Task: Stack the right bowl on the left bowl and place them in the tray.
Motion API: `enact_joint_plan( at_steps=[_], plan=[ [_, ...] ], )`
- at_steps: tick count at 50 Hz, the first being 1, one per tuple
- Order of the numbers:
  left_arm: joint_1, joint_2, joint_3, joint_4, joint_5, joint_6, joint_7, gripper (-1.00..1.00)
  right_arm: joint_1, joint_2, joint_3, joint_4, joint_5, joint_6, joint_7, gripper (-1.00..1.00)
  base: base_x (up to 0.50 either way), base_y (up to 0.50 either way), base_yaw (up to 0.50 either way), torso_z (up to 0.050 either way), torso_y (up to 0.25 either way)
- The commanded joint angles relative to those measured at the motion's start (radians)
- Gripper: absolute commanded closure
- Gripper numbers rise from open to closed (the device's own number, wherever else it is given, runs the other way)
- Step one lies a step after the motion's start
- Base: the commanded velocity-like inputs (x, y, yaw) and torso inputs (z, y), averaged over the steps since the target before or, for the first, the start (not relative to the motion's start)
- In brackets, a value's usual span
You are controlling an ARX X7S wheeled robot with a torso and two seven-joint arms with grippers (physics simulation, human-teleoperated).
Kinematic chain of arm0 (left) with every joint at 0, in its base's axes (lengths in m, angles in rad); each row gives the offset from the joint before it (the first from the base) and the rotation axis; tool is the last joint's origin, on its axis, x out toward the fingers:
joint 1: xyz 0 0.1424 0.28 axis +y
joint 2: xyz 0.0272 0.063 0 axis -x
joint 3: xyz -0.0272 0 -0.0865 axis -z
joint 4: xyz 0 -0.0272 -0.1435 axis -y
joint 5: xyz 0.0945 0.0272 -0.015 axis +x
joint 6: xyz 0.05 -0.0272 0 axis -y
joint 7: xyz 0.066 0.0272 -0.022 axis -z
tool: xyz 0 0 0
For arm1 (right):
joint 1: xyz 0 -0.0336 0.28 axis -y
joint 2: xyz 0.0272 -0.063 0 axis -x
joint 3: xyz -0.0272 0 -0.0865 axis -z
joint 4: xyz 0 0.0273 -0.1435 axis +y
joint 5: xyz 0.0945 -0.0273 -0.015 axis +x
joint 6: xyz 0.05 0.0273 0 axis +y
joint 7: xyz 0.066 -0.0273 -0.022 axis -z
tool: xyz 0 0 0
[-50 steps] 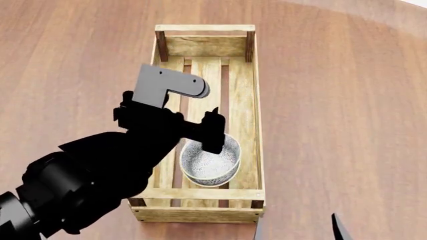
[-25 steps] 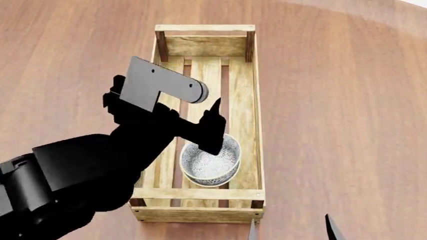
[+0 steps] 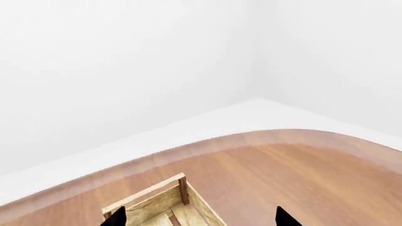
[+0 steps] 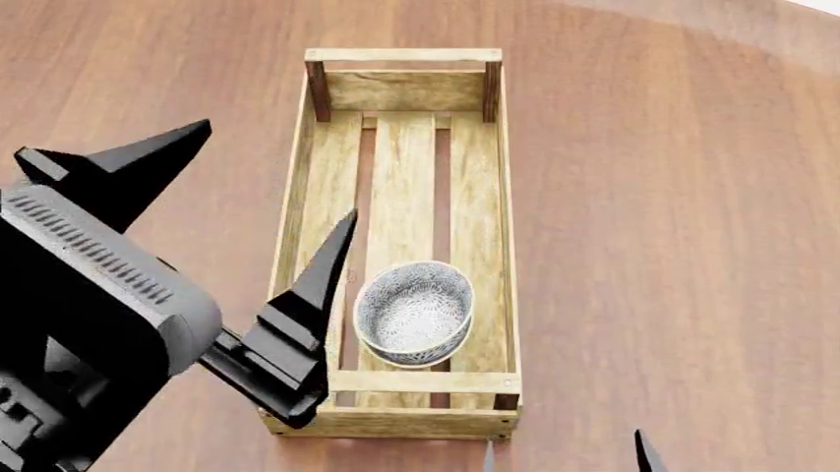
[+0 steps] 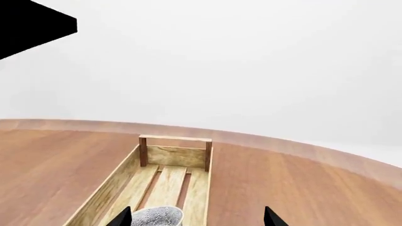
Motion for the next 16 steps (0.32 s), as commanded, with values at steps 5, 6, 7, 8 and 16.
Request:
enact_joint_plan(
  at_steps=[5, 6, 7, 8, 16],
  plan=[
    [0.273, -0.510, 0.030, 0.283, 0.402, 0.306, -0.105, -1.00, -0.031, 0.009, 0.072, -0.061, -0.017, 0.009, 0.025, -1.00, 0.00, 0.00, 0.00, 0.000, 0.000],
    [0.314, -0.556, 0.044, 0.269, 0.439, 0.367, -0.133, -1.00, -0.035, 0.012, 0.086, -0.067, -0.016, 0.008, 0.037, -1.00, 0.00, 0.00, 0.00, 0.000, 0.000],
    [0.339, -0.582, 0.055, 0.262, 0.469, 0.401, -0.154, -1.00, -0.040, 0.014, 0.096, -0.072, -0.014, 0.008, 0.044, -1.00, 0.00, 0.00, 0.00, 0.000, 0.000],
    [0.371, -0.603, 0.070, 0.249, 0.502, 0.440, -0.182, -1.00, -0.046, 0.016, 0.112, -0.074, -0.008, -0.001, 0.055, -1.00, 0.00, 0.00, 0.00, 0.000, 0.000],
    [0.493, -0.697, 0.132, 0.203, 0.709, 0.562, -0.376, -1.00, -0.092, 0.042, 0.214, -0.101, 0.030, -0.054, 0.106, -1.00, 0.00, 0.00, 0.00, 0.000, 0.000]
  ],
)
